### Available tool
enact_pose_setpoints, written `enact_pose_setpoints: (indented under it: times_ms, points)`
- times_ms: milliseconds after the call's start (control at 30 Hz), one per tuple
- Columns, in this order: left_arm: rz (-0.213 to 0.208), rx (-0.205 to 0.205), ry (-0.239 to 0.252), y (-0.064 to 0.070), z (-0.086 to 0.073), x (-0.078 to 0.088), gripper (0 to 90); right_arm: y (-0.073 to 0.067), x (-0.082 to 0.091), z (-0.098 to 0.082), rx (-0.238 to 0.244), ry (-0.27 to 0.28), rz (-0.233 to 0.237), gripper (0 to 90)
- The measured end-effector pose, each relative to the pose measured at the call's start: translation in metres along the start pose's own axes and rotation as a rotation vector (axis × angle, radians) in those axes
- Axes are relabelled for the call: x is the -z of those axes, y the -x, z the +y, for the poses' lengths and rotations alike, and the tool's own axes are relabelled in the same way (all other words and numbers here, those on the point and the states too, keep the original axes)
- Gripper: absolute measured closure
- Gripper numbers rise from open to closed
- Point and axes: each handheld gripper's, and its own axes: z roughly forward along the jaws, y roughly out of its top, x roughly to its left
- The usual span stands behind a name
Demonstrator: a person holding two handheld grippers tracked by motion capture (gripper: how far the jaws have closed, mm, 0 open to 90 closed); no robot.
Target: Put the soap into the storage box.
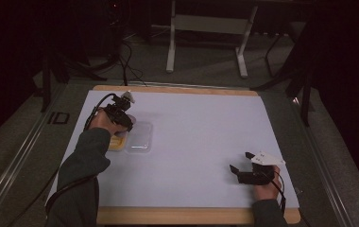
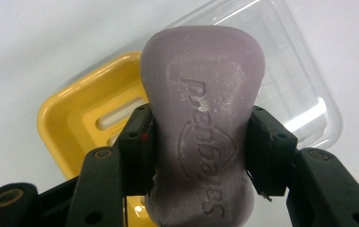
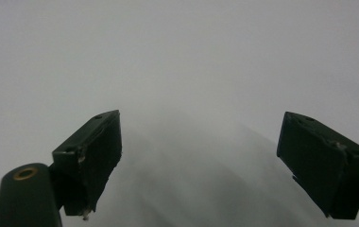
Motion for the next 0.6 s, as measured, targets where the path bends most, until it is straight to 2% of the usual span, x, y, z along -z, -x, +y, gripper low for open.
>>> enact_pose_setpoints:
  times_ms: [300,600]
  points:
    - [-0.003,0.009,-0.007,-0.003,-0.004,-0.005,50.1,0.0,0.0,0.0,-0.002,0.0,0.002,14.3]
    - [0.003,0.047,-0.004,-0.012,-0.014,-0.007,50.1,0.0,0.0,0.0,0.0,0.0,0.0,14.3]
